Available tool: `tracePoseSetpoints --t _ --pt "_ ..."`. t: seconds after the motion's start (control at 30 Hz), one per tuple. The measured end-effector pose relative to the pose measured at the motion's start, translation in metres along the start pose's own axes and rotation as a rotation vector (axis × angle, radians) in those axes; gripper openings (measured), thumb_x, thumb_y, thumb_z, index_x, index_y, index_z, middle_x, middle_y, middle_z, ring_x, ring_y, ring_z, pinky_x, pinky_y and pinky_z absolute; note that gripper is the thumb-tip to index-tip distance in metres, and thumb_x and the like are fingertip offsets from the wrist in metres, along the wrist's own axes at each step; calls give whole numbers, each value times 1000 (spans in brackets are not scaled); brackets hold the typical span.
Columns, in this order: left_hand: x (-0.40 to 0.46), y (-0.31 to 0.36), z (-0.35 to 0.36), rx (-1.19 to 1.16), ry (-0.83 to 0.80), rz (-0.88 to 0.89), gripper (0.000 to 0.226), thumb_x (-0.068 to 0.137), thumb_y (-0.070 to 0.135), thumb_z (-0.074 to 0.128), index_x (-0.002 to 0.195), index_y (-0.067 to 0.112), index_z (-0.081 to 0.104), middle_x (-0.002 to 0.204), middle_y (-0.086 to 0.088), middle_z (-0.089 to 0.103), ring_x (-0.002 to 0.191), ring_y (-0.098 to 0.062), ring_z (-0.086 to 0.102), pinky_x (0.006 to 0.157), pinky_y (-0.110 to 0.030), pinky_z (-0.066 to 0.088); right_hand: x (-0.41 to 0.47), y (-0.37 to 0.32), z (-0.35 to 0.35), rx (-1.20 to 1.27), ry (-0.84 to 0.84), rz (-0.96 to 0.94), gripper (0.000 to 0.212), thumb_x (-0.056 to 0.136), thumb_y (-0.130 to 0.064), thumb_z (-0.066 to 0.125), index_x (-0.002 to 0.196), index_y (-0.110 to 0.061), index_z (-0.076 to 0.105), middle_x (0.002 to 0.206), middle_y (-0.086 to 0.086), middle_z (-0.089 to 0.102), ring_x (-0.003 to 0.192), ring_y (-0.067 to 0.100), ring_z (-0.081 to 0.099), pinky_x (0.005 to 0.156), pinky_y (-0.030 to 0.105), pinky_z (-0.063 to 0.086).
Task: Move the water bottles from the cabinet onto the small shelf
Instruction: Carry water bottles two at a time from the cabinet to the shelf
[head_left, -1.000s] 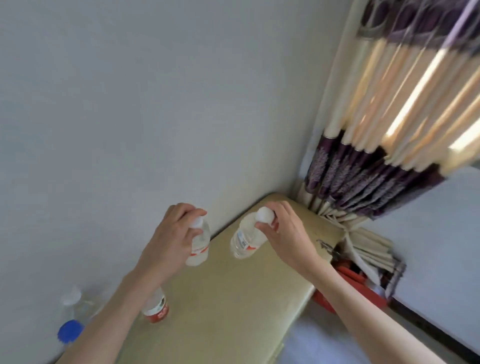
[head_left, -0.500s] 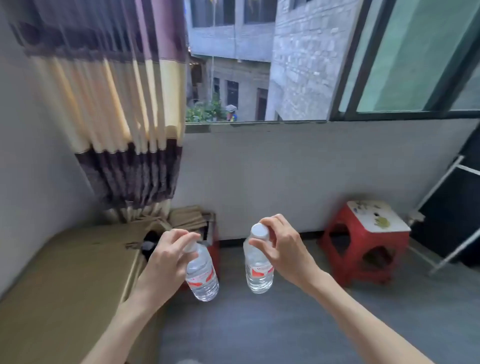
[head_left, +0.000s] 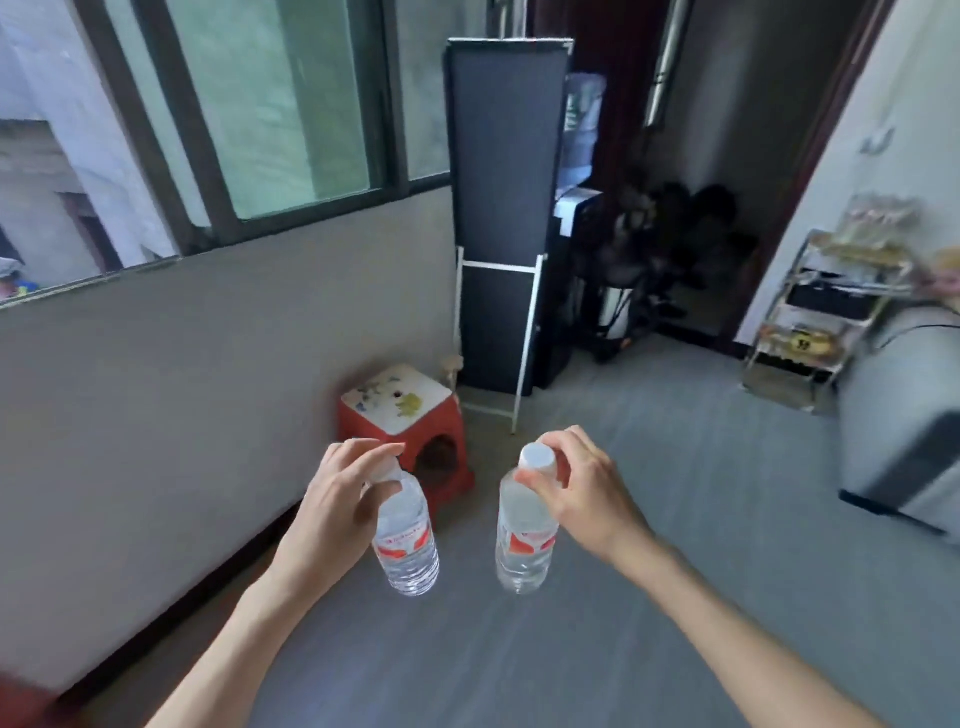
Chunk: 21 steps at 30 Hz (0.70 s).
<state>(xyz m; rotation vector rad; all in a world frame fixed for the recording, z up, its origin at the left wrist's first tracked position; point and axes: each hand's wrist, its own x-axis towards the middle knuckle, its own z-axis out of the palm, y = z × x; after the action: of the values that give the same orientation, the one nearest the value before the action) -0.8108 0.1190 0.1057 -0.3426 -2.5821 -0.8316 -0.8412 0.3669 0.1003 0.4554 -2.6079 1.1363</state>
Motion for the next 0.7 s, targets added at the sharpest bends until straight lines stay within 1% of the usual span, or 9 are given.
tracePoseSetpoints --t 0.07,0.13,0.17,0.27,0.3,0.4,0.5,0.6,0.7 --pt "51 9 40 -45 -8 39 36 76 -1 66 110 10 63 104 7 55 95 -7 41 84 -14 30 19 42 -25 -56 51 64 28 77 -34 69 93 -13 58 87 -7 48 69 6 45 66 16 32" --pt "101 19 80 -93 -38 67 34 76 -1 66 108 10 64 104 8 55 96 -8 42 85 -21 34 38 82 -51 -93 104 139 30 76 -34 70 93 -13 58 87 -6 49 72 10 46 67 17 31" --pt "125 26 100 -116 -63 86 34 76 -2 67 107 10 65 103 8 54 97 -11 44 84 -24 36 47 102 -65 -99 131 175 30 76 -34 71 93 -13 57 87 -6 49 73 10 46 68 17 32" --pt "199 51 159 -155 -145 189 33 74 -4 68 104 9 66 102 8 55 95 -18 49 82 -22 35 72 156 -107 -115 223 262 37 71 -43 68 91 -14 57 86 -7 50 74 10 48 69 16 34" --pt "221 62 179 -168 -178 217 33 74 -4 67 105 8 65 103 6 57 96 -18 49 82 -24 36 79 174 -121 -120 259 287 38 69 -44 66 90 -14 58 86 -6 51 75 11 49 69 16 34" --pt "283 101 236 -203 -246 299 32 75 -5 66 105 6 65 104 0 59 96 -17 46 82 -29 36 100 222 -166 -157 361 361 33 71 -37 73 88 -13 57 85 -3 53 77 12 50 70 16 34" --pt "334 141 291 -259 -287 326 33 77 -3 64 109 7 63 104 5 54 98 -19 46 82 -29 35 117 274 -206 -172 438 418 28 73 -28 74 88 -12 57 85 -1 54 74 14 50 69 19 35" --pt "378 181 348 -306 -314 329 33 80 -2 62 112 8 62 106 4 54 103 -22 47 84 -29 35 130 331 -243 -149 510 487 26 73 -24 74 89 -11 58 86 -1 55 76 13 51 67 13 34" --pt "417 223 409 -328 -330 318 32 82 -1 60 113 8 61 110 0 56 107 -22 46 87 -30 36 146 392 -286 -110 560 558 27 73 -25 73 92 -11 60 90 2 58 78 13 52 67 7 35"
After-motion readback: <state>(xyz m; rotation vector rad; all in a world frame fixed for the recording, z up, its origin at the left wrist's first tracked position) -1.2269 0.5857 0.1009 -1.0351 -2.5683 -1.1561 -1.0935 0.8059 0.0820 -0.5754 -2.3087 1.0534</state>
